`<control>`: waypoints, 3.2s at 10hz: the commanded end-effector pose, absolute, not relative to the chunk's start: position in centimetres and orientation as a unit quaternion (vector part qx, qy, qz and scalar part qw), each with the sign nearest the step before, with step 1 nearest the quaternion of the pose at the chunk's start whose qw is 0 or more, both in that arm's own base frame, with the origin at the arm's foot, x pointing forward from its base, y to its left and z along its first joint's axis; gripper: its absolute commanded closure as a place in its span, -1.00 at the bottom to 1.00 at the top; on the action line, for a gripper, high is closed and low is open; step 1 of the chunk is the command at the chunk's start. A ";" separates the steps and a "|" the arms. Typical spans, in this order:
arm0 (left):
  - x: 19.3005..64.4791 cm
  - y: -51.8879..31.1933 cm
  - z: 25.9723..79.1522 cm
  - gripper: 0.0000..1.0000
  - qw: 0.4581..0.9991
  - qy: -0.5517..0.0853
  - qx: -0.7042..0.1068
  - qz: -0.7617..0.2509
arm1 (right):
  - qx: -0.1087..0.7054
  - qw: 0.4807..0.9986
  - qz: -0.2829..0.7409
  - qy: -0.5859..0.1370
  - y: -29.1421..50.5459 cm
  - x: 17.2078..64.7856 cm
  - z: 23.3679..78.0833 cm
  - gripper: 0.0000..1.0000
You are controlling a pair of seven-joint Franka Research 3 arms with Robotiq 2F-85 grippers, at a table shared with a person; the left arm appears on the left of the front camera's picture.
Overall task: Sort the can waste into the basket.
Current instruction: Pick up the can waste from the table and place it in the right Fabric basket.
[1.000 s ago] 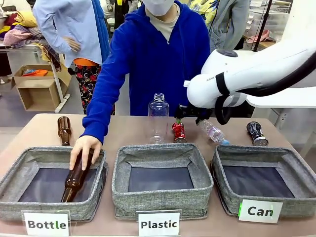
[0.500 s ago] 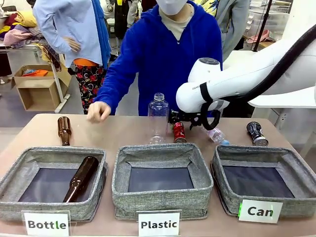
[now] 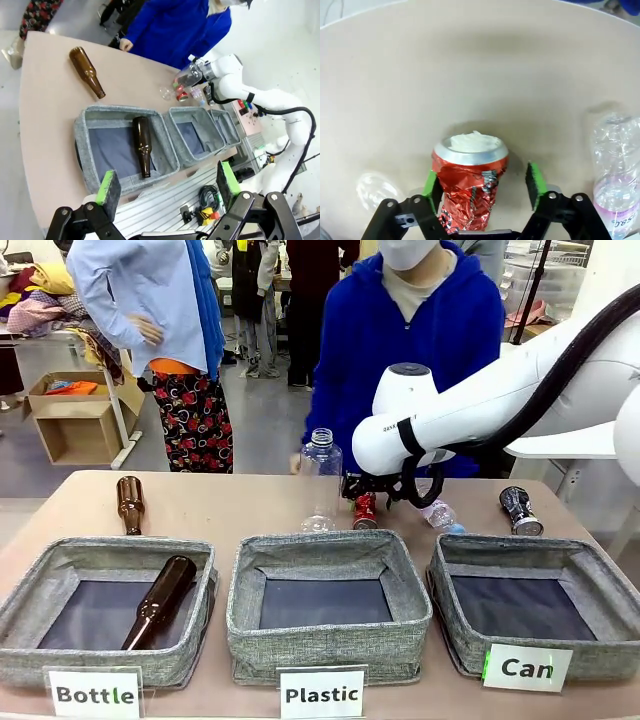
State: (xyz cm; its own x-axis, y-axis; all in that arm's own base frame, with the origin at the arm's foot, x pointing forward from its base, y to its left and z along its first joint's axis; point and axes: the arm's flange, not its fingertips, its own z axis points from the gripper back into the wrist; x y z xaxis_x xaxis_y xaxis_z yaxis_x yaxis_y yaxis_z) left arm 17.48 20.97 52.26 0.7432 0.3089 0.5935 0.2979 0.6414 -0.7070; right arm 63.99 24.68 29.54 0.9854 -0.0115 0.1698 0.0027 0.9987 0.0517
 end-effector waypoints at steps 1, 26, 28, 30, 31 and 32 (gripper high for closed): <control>20.1 18.6 48.9 -1.00 0.834 -0.331 -0.441 0.013 | 0.005 0.996 -0.018 -0.090 25.3 64.5 29.8 1.00; 29.1 16.7 43.6 -1.00 0.861 -0.215 -0.460 0.025 | 0.124 0.840 0.527 0.040 4.1 34.1 43.6 1.00; 29.1 16.7 43.6 -1.00 0.861 -0.215 -0.460 0.025 | 0.120 0.840 0.528 0.033 3.5 34.3 43.1 1.00; 29.1 16.7 43.6 -1.00 0.861 -0.215 -0.460 0.025 | 0.115 0.839 0.532 0.028 3.4 34.5 43.1 1.00; 29.1 16.7 43.6 -1.00 0.861 -0.215 -0.460 0.025 | 0.110 0.842 0.527 0.025 3.3 34.8 43.1 1.00; 29.1 16.7 43.6 -1.00 0.861 -0.215 -0.460 0.025 | 0.114 0.847 0.518 0.023 3.2 35.2 43.1 0.74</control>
